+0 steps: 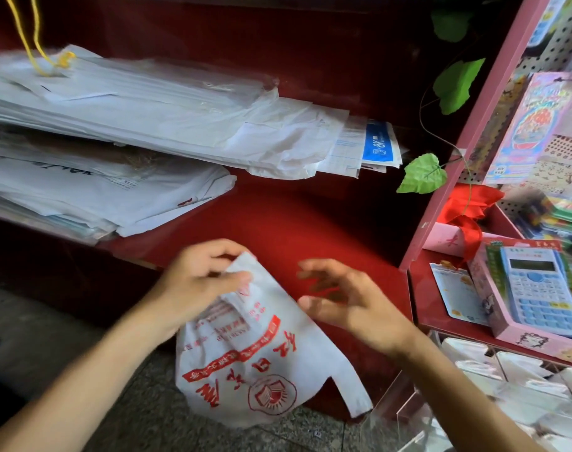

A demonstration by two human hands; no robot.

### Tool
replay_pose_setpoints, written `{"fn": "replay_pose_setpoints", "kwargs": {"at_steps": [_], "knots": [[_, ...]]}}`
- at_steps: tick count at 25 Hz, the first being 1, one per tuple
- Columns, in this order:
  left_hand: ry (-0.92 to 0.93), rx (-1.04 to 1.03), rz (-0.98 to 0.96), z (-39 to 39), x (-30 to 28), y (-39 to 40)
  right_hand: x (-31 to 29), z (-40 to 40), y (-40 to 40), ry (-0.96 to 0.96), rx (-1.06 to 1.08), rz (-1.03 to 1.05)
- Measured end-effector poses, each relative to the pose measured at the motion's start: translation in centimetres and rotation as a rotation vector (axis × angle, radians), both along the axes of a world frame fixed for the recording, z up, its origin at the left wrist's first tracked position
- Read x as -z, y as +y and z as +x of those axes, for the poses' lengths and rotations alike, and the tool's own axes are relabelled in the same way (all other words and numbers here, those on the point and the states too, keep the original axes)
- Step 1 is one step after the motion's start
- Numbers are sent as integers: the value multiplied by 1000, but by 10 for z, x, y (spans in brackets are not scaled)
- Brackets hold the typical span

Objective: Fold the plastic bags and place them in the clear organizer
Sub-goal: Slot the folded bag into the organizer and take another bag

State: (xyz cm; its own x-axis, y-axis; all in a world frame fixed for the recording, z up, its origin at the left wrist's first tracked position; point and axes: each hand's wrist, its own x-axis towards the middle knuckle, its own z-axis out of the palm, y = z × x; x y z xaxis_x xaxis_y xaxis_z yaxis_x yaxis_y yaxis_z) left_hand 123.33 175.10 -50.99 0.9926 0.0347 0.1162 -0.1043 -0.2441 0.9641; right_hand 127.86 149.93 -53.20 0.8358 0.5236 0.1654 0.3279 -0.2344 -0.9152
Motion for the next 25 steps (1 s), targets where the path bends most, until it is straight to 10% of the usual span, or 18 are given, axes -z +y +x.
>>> {"fn": "replay_pose_setpoints", "kwargs": {"at_steps": [5,10,14,20,25], "knots": [[-80,131,47,-1,0,-24,-6,-9,28,92,-82,9],[96,255,483,7,21,12,-12,-1,-1,299,94,268],[117,148,366,10,24,25,-7,12,-26,367,263,164],[27,203,346,7,16,3,-2,7,-15,-309,256,-192],[-39,215,278,5,13,-7,-3,1,1,-299,-35,-328]]}}
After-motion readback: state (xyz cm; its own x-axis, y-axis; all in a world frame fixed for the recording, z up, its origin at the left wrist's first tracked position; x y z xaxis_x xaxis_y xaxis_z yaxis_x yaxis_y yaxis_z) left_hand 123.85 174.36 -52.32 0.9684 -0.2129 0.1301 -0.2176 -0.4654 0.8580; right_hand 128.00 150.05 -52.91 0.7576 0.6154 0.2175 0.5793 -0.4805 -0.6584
